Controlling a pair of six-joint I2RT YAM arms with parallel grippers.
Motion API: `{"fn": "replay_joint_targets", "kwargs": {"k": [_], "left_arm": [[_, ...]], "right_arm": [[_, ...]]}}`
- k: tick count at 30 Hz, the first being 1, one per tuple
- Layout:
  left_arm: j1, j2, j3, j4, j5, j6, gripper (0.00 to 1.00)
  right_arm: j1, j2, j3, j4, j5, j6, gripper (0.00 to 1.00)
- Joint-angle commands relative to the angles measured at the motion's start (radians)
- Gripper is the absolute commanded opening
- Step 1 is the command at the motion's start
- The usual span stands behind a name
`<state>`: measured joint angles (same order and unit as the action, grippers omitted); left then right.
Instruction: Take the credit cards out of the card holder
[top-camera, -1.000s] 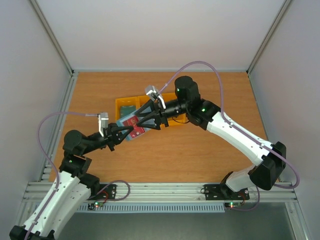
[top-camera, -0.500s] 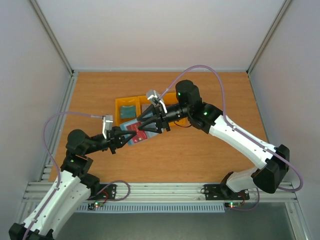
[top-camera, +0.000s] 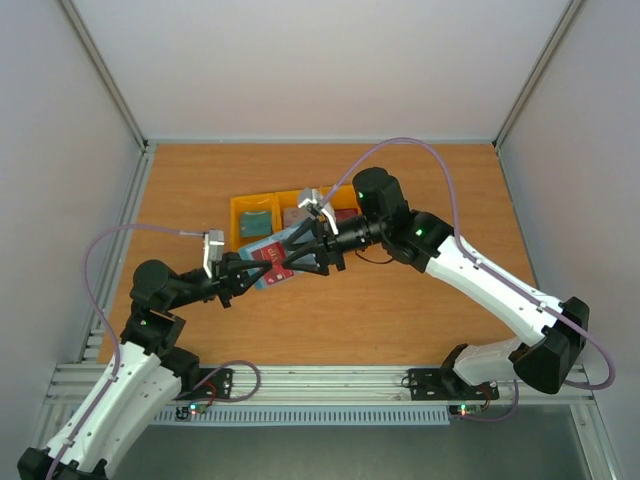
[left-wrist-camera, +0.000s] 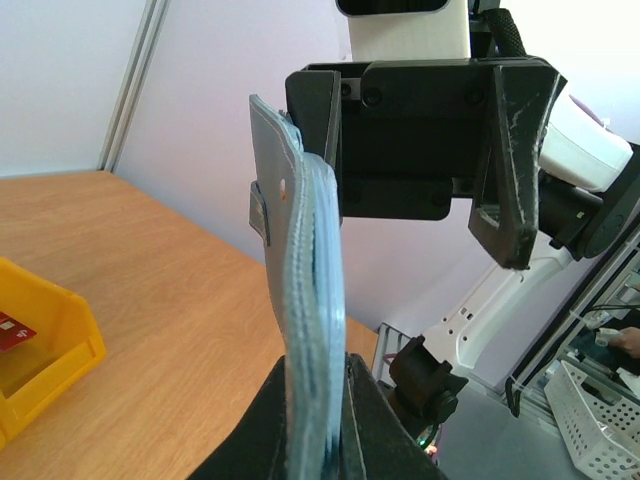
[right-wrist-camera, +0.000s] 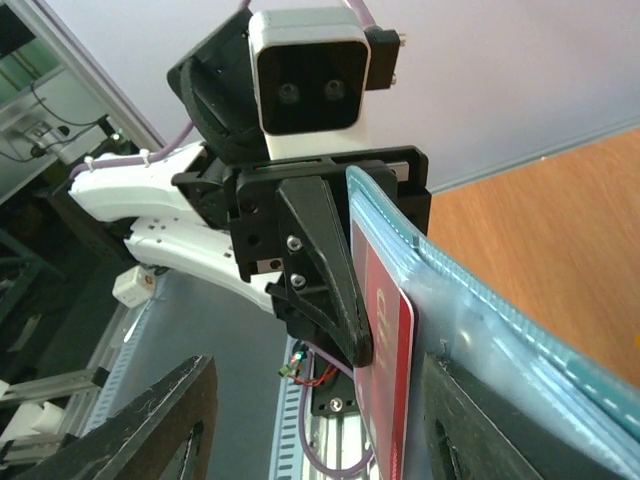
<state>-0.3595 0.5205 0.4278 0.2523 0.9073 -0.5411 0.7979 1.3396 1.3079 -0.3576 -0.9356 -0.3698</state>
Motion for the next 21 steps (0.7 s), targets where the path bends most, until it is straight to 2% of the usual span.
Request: {"fn": "replay_joint_targets", "kwargs": {"k": [1,5,11,13,16,21], "left_arm": [[-0.001,-0.020,0.017,0.105,0.004,0.023,0.00],[-0.001,-0.022,0.019,0.102,0.007,0.023,0.00],[-0.001,-0.008,0.020,0.104,0.005,0.020,0.00],[-0.001,-0.006,0.020,0.104,0.004,0.020,0.00],[-0.001,-0.005,0.019,0.101,0.004,0.020,0.00],[-0.002,-0.007,0.018,0.100,0.009,0.013,0.00]], "right_arm": [[0.005,0.022,-0.012,-0.062,0.073,-0.021,0.57],[0.024,0.062,-0.013,-0.072,0.069,-0.036,0.54],[0.029,0.080,-0.005,-0.032,-0.068,-0.025,0.40],[0.029,0.085,0.001,-0.031,-0.125,-0.025,0.30],[0.029,0.081,0.004,-0.026,-0.131,-0.025,0.14],[0.029,0.086,0.008,-0.025,-0.073,-0.011,0.02]]}}
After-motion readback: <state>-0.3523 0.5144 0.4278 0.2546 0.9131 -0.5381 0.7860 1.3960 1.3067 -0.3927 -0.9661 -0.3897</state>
